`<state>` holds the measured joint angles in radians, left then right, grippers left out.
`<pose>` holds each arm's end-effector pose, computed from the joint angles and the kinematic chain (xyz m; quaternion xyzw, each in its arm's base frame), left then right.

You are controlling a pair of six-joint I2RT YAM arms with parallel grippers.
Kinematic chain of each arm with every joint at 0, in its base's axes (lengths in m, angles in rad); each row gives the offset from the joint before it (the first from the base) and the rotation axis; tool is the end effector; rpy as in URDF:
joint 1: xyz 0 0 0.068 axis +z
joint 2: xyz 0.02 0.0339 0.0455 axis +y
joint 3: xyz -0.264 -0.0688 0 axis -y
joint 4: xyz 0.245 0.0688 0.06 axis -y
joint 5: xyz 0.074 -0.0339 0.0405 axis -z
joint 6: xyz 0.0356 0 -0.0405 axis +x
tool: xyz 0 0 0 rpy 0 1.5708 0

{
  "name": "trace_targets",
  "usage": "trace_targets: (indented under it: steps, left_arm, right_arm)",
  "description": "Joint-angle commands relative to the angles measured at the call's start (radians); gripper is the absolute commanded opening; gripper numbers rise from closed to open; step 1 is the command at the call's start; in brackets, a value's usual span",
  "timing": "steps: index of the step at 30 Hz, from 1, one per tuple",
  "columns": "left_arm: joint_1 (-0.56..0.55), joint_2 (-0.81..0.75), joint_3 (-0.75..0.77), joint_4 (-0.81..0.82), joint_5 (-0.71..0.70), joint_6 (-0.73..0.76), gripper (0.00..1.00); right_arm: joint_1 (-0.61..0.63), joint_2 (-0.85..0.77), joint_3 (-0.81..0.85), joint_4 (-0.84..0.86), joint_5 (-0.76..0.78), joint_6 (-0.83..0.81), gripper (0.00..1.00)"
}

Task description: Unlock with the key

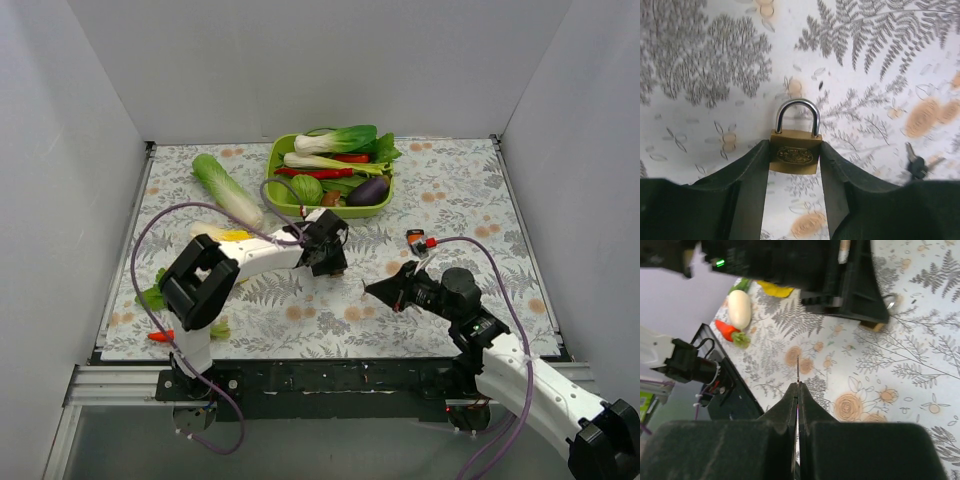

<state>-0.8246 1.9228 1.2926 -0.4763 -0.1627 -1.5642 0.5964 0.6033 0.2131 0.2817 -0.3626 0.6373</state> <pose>0.2711 -0.2848 0.1678 -0.3680 0.8976 -0.1842 0.1578 0.1242 0.0996 0.2140 -0.1054 0.7345 0.4894 0.4581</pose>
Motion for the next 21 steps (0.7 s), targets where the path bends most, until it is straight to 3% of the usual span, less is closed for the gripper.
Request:
trace_targets:
  steps: [1,5,9,21]
  left_arm:
    - [-0.005,-0.217,-0.205,0.333,0.112,-0.27,0.0]
    - [-0.007,-0.317,-0.381,0.511,0.152,-0.475,0.0]
    - [-0.01,-0.378,-0.481,0.603,0.153,-0.562,0.0]
    - [-0.01,-0.421,-0.572,0.716,0.161,-0.645,0.0]
  right_arm:
    - [0.043,0.058,0.008,0.019,0.114,-0.042,0.01]
    - [0.138,0.121,-0.009,0.071,0.224,-0.018,0.01]
    - [0.252,0.217,-0.009,0.14,0.326,0.007,0.01]
    - [0.283,0.421,0.035,0.287,0.445,0.012,0.01]
